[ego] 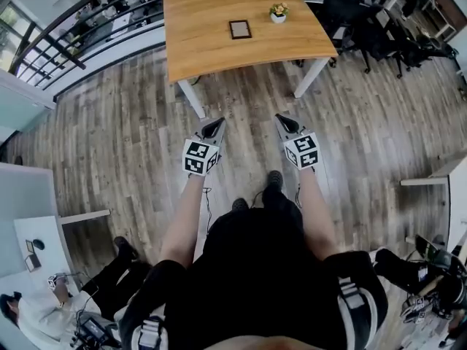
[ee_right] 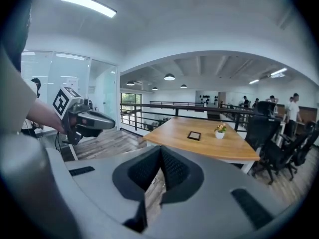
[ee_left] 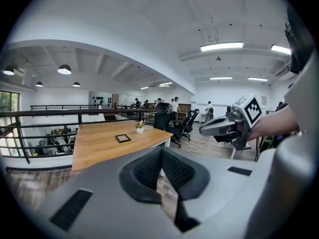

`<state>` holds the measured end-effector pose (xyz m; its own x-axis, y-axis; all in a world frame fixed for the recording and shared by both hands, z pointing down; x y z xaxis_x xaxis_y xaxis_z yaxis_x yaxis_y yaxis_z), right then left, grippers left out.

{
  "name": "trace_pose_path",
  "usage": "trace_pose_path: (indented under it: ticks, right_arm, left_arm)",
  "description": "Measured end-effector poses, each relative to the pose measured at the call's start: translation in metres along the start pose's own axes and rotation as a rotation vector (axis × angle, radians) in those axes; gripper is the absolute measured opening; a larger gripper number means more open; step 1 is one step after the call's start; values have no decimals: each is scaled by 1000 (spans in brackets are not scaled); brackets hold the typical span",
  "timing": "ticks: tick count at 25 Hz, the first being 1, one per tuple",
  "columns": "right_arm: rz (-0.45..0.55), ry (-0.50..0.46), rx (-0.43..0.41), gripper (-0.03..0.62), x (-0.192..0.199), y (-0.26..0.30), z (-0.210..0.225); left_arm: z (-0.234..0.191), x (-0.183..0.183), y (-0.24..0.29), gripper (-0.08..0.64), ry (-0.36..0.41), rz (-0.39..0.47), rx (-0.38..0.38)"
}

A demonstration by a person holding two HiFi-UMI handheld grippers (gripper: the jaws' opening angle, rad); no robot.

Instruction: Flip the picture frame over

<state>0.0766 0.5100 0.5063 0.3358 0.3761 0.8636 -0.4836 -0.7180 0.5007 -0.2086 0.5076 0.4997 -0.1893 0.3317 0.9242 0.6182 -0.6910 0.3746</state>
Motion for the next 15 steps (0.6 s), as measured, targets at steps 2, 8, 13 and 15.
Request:
trace_pose_path:
  ticks: [2, 8, 13, 15]
  right_arm:
    - [-5, 7, 0, 8, 1, -1, -1]
    - [1, 16, -14, 8, 7, -3, -9]
    - [21, 35, -15, 8, 9, -3, 4]
    - [35, 40, -23, 8, 10, -3, 5]
  left_arm:
    - [1, -1, 1, 20, 5, -1, 11]
    - [4, 1, -6, 21, 20, -4, -9]
    - [8, 0, -4, 21, 22, 0, -22]
    - [9, 1, -4, 21, 25, -4, -28]
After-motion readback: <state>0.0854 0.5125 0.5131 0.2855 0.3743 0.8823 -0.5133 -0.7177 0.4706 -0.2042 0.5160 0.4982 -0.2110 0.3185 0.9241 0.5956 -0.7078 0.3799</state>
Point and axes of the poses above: the fingertips, and each gripper's own axes: y forward along the fingers, z to its right, x out of its underside, the point moved 10 cm from there along -y, backward along the fingers, and after that the axes turned 8 degrees about -z, right-handed, at the moved point
